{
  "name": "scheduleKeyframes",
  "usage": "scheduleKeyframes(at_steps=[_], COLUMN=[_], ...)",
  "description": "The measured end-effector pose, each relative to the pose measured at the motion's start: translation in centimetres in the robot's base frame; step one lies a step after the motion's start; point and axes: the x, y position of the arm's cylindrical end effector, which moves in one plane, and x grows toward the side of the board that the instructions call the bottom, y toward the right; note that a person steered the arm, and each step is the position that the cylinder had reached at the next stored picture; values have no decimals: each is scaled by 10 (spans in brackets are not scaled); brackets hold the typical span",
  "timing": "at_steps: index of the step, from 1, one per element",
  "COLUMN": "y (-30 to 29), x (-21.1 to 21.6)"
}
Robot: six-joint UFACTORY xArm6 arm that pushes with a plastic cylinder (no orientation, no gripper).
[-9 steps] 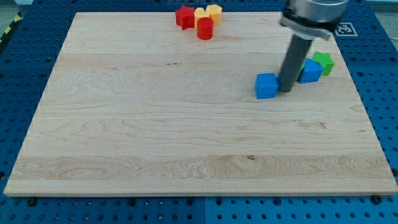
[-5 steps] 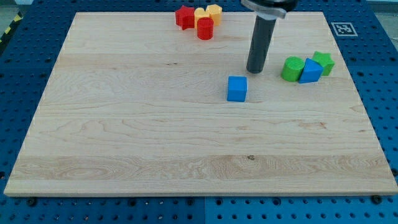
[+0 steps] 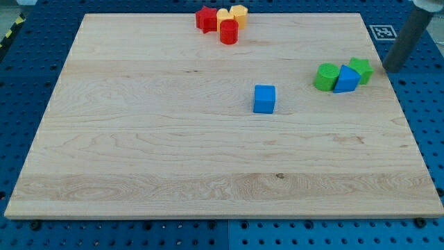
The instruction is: Push the triangle towards the cube
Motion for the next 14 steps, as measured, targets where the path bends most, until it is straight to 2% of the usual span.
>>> scheduleKeyframes(at_steps=[2, 4, 6, 8, 9, 12, 13, 14], y=[-67, -76, -119, -99, -75, -83, -74, -67], x=[9, 14, 16, 11, 26, 60, 59, 40])
